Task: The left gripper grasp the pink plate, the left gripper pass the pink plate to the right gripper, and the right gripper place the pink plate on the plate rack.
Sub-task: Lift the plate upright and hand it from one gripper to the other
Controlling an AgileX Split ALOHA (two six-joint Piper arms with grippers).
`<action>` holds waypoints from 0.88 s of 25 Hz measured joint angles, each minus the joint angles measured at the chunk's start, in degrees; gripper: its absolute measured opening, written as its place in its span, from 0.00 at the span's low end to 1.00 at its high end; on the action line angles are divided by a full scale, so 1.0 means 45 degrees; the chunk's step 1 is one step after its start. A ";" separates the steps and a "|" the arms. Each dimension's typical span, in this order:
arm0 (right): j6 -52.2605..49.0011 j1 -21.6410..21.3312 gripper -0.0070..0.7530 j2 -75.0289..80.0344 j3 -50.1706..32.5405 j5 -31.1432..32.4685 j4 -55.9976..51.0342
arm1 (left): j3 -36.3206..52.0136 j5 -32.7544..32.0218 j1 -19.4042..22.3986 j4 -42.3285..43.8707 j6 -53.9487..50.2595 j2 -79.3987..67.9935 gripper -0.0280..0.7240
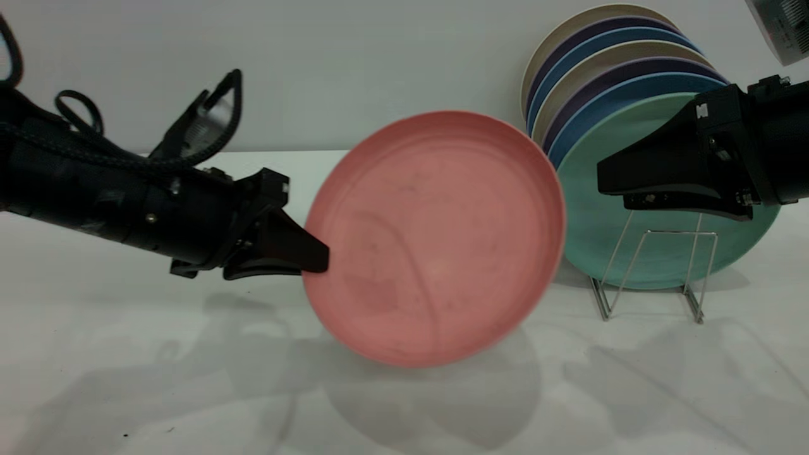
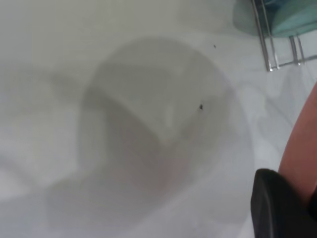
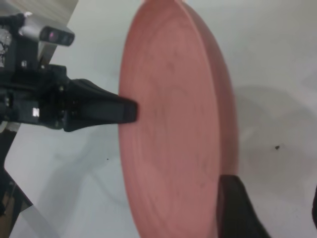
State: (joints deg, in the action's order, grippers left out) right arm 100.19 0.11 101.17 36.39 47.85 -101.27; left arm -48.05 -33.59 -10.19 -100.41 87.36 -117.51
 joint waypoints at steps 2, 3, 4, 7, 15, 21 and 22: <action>0.0000 0.0000 0.53 0.0000 0.0000 0.0038 0.0000 | -0.0207 0.0025 -0.0202 0.0000 -0.0096 0.0000 0.06; 0.0000 0.0000 0.53 0.0000 0.0000 0.0074 0.0000 | -0.0325 0.0056 -0.0314 -0.0012 -0.0158 0.0000 0.06; 0.0000 0.0000 0.53 0.0000 0.0000 0.0143 0.0000 | -0.0431 0.0070 -0.0432 -0.0012 -0.0215 0.0000 0.06; 0.0000 0.0000 0.53 0.0000 0.0000 0.0308 0.0000 | -0.0667 0.0083 -0.0775 -0.0023 -0.0324 0.0000 0.06; 0.0000 0.0000 0.51 0.0000 0.0000 0.0329 0.0000 | -0.0928 0.0115 -0.1472 -0.0012 -0.0448 0.0000 0.06; 0.0000 0.0000 0.34 0.0000 0.0000 0.0363 0.0000 | -0.0943 -0.0653 -0.1472 -0.0012 -0.0424 0.0000 0.06; 0.0000 0.0000 0.31 0.0000 0.0000 0.0364 0.0000 | -0.0943 -0.0799 -0.1472 -0.0012 -0.0346 0.0000 0.06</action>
State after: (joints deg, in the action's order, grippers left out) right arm 100.19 0.11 101.17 36.39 49.48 -101.27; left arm -52.30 -37.18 -16.82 -100.47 85.81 -117.51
